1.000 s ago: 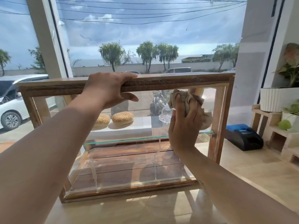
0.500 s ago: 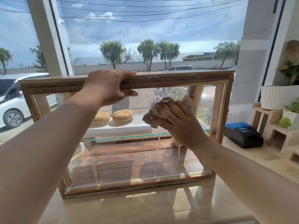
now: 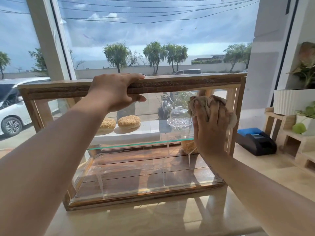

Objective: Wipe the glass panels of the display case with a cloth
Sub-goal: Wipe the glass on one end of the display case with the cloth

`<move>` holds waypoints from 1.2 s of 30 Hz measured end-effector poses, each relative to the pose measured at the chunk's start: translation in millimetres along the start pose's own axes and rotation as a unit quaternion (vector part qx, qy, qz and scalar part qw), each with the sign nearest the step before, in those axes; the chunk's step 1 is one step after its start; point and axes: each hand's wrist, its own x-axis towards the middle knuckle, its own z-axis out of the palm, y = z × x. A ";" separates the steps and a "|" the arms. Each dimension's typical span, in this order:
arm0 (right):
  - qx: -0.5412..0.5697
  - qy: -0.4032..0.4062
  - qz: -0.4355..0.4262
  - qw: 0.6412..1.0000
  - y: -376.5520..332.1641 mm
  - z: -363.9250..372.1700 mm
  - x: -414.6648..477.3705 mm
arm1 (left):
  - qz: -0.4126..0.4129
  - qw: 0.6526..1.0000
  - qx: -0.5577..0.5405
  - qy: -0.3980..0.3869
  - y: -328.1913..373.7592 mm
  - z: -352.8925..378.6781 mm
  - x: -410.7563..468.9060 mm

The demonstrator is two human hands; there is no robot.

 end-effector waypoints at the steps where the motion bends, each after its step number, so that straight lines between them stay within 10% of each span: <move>1: 0.008 0.003 -0.003 1.000 -6.6 1.6 -0.7 | 0.003 1.000 0.001 0.000 1.6 0.9 0.2; 21: -0.008 0.086 -0.303 0.949 -56.2 -0.4 50.4 | 0.003 1.000 0.000 -0.003 -8.3 -1.9 0.6; 36: -0.011 0.037 -0.167 0.985 53.4 -14.8 40.4 | -0.005 1.000 0.006 -0.009 -8.7 -4.7 0.8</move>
